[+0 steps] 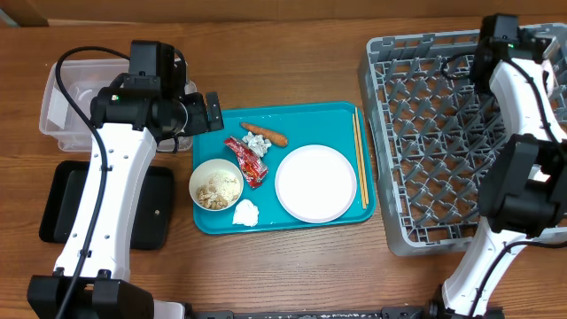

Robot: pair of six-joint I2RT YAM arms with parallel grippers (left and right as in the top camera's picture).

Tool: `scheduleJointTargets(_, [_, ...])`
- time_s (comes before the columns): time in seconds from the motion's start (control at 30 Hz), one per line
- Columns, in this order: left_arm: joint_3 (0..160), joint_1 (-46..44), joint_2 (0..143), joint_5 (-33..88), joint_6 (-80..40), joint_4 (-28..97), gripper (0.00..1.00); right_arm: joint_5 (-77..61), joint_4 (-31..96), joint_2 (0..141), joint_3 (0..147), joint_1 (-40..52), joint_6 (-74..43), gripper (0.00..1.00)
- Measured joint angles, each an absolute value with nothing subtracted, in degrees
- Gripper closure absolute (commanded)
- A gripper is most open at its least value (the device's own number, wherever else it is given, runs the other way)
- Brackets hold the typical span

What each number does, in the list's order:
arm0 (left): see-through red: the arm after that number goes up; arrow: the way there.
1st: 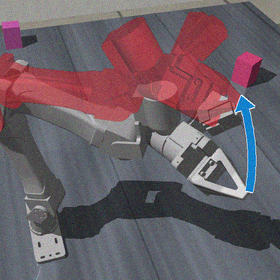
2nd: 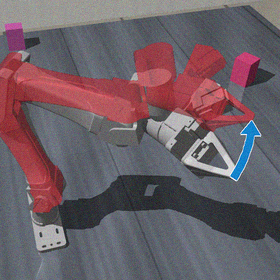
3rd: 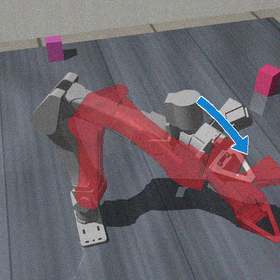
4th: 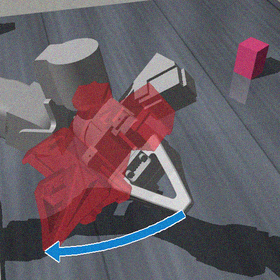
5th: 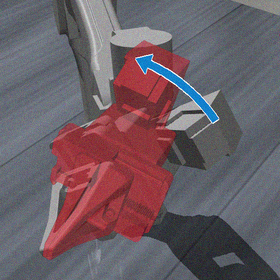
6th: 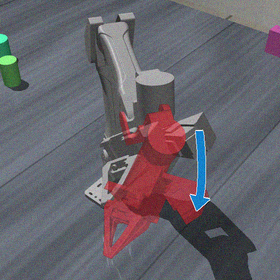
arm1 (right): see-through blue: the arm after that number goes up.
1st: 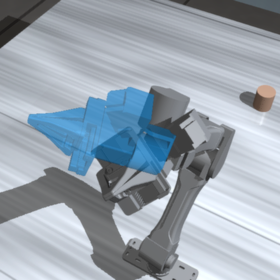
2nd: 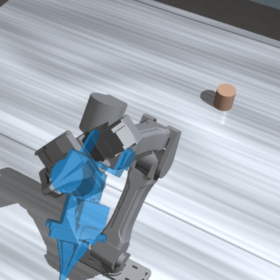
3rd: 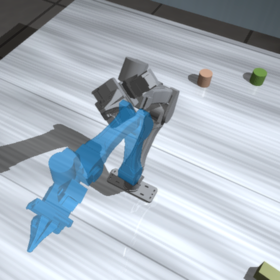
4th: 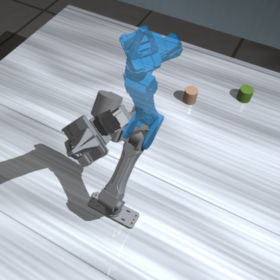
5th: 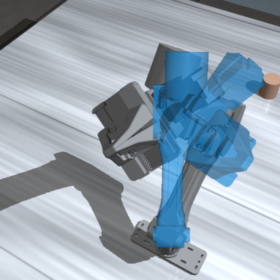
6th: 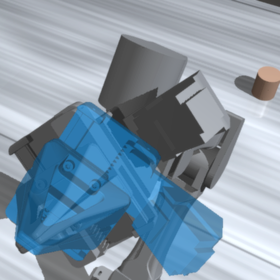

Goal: Sort waste into correct bins and load items into the dishwasher
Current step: 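Lift the plate with the right gripper and place it in the rack, then return the right gripper to the white plate on the tray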

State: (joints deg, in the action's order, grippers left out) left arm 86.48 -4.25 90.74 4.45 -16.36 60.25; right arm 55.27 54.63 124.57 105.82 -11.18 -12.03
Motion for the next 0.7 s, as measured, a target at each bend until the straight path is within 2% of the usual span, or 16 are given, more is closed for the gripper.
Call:
scheduleJointTargets(0.1, [86.5,-4.3,90.7,4.4,-16.4,60.2,0.0,51.1,59.5,124.6,105.8,-11.2,-14.1,0.69])
scheduleJointTargets(0.23, [86.5,-4.3,90.7,4.4,-16.4,60.2,0.0,46.7,63.6,124.6,105.8,-10.7,-17.4,0.5])
scheduleJointTargets(0.3, [86.5,-4.3,90.7,4.4,-16.4,60.2,0.0,44.8,64.6,124.6,105.8,-10.3,-19.6,0.36])
scheduleJointTargets(0.47, [86.5,-4.3,90.7,4.4,-16.4,60.2,0.0,38.9,64.7,121.4,105.6,-10.1,-19.2,0.21])
scheduleJointTargets(0.57, [86.5,-4.3,90.7,4.4,-16.4,60.2,0.0,32.0,64.6,115.6,105.6,-10.1,-16.0,0.15])
scheduleJointTargets(0.7, [86.5,-4.3,90.7,4.4,-16.4,60.2,0.0,19.9,67.5,106.6,105.7,-10.1,-12.8,0.14])
